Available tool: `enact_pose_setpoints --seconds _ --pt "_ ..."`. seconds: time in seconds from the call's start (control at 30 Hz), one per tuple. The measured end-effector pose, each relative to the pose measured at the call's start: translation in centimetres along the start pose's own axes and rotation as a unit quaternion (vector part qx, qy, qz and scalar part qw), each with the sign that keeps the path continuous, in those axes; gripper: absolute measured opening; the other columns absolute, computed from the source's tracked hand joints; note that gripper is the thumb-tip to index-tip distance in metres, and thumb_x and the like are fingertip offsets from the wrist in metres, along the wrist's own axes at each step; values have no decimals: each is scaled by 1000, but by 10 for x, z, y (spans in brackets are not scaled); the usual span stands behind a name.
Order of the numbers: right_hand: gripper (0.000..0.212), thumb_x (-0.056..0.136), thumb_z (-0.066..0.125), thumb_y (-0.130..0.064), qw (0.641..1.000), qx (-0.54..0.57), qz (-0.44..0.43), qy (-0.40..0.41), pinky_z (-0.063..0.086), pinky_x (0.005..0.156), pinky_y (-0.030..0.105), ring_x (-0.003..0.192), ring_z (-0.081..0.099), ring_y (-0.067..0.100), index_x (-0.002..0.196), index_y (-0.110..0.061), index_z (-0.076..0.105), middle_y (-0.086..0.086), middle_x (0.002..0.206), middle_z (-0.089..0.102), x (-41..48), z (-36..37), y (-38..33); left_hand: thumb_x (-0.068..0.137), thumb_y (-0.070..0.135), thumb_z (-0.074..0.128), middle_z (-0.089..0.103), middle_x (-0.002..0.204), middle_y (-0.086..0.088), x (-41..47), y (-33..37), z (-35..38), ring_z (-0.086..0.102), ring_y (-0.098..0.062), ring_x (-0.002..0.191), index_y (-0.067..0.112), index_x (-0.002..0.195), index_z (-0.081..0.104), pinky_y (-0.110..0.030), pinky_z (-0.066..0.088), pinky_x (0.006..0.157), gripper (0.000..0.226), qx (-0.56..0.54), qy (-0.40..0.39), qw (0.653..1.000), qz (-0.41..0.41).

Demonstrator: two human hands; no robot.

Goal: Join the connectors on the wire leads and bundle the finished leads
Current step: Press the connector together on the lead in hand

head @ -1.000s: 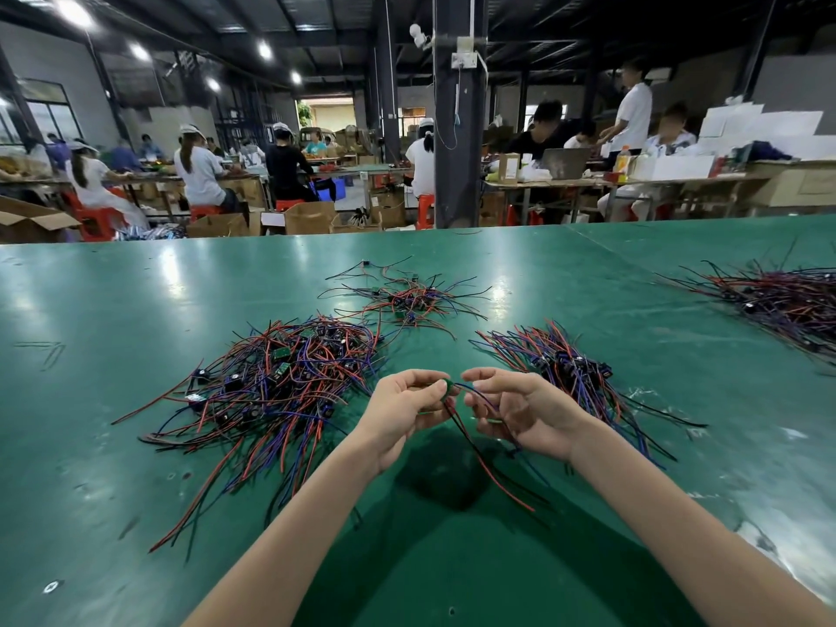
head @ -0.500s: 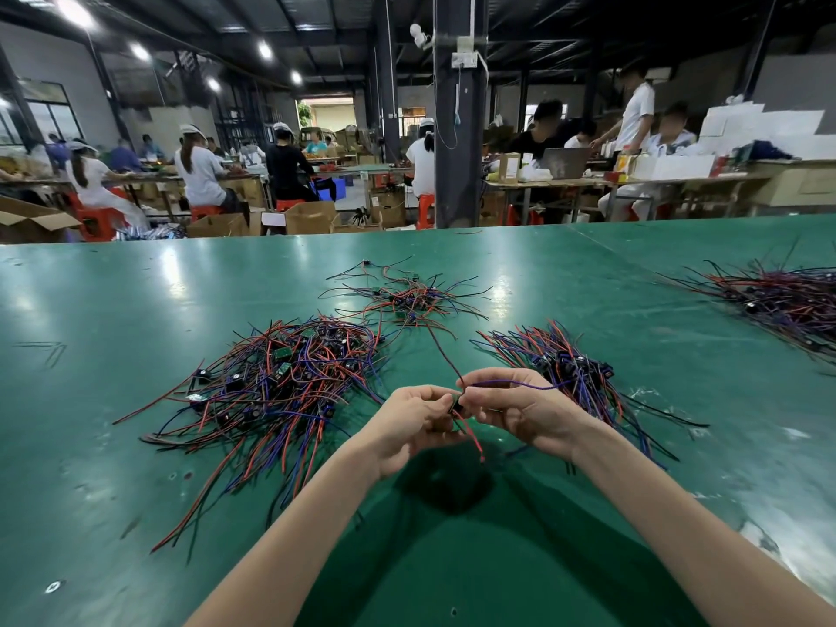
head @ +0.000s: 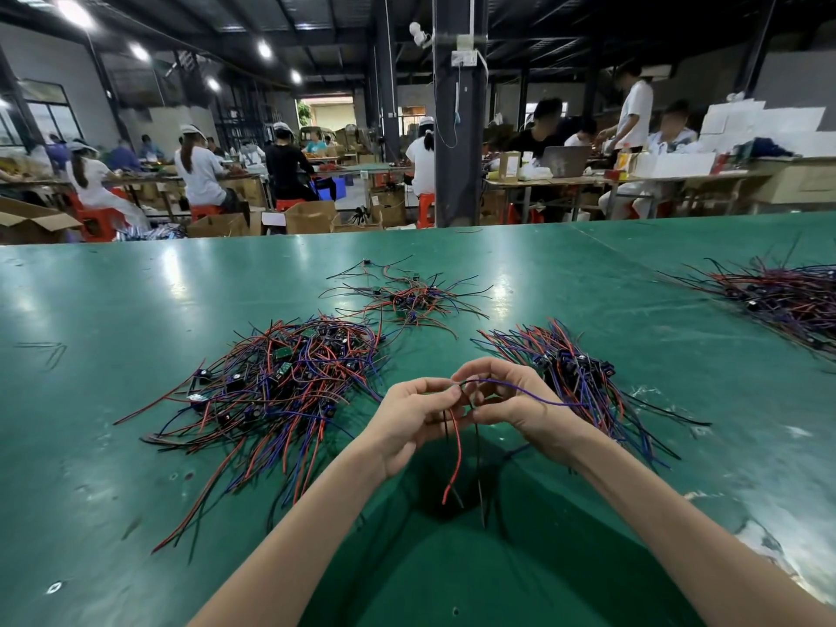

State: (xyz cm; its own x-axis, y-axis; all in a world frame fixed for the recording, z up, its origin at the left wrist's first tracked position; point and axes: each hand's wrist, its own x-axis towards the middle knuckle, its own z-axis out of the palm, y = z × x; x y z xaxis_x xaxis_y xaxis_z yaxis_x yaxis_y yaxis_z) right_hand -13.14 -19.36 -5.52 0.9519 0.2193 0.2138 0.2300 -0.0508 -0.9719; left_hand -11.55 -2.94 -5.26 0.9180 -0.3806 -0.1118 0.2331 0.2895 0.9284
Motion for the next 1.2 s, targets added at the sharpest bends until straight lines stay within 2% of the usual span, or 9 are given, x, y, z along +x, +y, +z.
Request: enact_pose_setpoints --seconds 0.13,0.27,0.37,0.5,0.6,0.77,0.9,1.1,1.2 --pt "42 72 68 15 1000 -14 7 27 49 69 18 71 57 8 99 -16 66 3 83 59 1 -2 -1 89 -6 55 66 84 -16 2 0 -2 65 -18 66 -5 97 58 -28 59 64 9 -18 -1 1000 2" --pt "41 74 65 19 999 26 32 31 55 59 25 58 58 10 102 -12 61 6 85 54 2 0 -1 87 -10 55 64 86 -17 3 -3 -2 67 -17 65 -3 95 57 -27 59 68 10 3 8 1000 26" --pt "36 80 54 21 993 105 46 34 56 59 26 59 61 13 99 -9 63 7 85 56 3 -2 -5 86 -10 58 59 85 -16 4 -5 -3 63 -18 68 -2 93 59 -24 59 68 11 34 19 998 42" --pt "38 81 37 26 964 255 64 27 59 66 27 70 68 21 94 4 65 16 85 66 3 -7 -8 88 -3 58 64 74 -10 6 -7 -4 62 -11 56 -1 88 62 -23 57 61 5 47 7 999 27" --pt "39 70 49 28 973 227 41 10 57 73 23 73 68 17 97 4 64 14 86 70 3 -6 -6 89 2 58 68 73 -9 7 -10 -4 62 -12 56 0 88 63 -25 56 60 5 56 -8 998 9" --pt "26 65 70 3 995 88 22 35 52 76 22 72 64 13 90 -4 69 7 80 71 4 -2 -2 91 10 59 71 75 -6 4 -11 -2 64 -12 59 3 89 66 -23 55 61 10 84 -54 995 -20" --pt "12 75 70 1 997 47 39 43 44 61 16 64 56 8 84 -6 72 1 71 71 4 -1 -2 93 11 55 72 76 -9 2 -11 2 64 -12 56 -1 94 63 -23 55 59 15 67 -73 994 -38" --pt "8 71 71 -5 983 120 120 73 48 64 25 66 56 19 78 -2 70 11 73 65 5 0 -5 96 7 49 72 79 -11 0 -14 6 63 -13 56 -2 95 62 -23 55 59 16 49 -92 994 -31" --pt "4 77 67 -3 969 167 168 77 53 57 26 62 47 15 80 -1 70 11 73 59 5 -2 -6 95 6 49 70 81 -14 0 -16 9 65 -18 58 -2 95 59 -27 56 60 12 33 -79 996 -15"
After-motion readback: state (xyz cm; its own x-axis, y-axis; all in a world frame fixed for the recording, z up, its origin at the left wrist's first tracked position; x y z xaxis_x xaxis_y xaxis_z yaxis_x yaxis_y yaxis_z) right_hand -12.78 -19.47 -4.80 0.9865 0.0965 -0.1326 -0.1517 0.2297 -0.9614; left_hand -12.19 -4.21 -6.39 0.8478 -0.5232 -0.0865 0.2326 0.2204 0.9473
